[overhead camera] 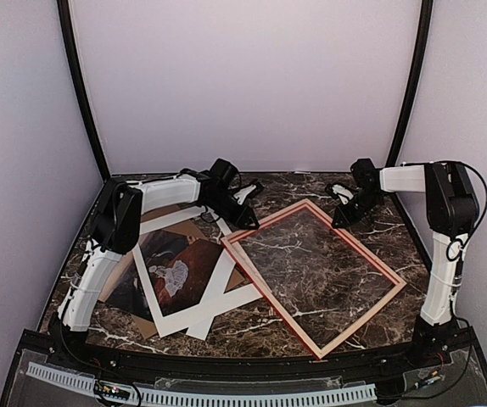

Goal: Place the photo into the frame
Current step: Pick up the glass panel from the frame body.

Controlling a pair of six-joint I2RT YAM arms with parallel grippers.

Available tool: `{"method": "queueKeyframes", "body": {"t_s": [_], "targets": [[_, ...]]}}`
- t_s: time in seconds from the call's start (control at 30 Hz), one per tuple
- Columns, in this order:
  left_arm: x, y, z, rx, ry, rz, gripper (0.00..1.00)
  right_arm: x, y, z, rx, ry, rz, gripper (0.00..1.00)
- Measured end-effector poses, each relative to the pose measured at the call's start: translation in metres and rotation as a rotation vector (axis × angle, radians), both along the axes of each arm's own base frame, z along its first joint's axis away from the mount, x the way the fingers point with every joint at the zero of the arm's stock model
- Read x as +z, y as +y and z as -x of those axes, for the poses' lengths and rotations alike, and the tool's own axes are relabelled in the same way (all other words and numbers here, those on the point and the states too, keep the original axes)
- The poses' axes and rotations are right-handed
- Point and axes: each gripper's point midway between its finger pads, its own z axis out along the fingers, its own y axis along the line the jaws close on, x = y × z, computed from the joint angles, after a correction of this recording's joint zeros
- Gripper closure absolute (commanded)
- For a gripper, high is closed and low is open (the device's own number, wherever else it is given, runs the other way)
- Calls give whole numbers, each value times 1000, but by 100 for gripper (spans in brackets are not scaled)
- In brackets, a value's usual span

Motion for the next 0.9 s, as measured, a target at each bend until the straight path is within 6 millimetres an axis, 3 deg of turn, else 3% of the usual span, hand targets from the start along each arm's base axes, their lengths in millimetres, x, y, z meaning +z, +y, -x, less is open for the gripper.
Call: {"method": "queueKeyframes", "body": {"t_s": [0.4, 0.5, 0.9], "targets": [[6, 5, -7, 25, 35, 49, 92, -1, 0, 0, -1, -2, -1, 92], [7, 6, -9, 29, 41, 57, 100, -1, 0, 0, -2, -1, -1, 87], [12, 6, -6, 21, 65, 85, 100, 6, 3, -1, -69, 18, -104, 55]]}}
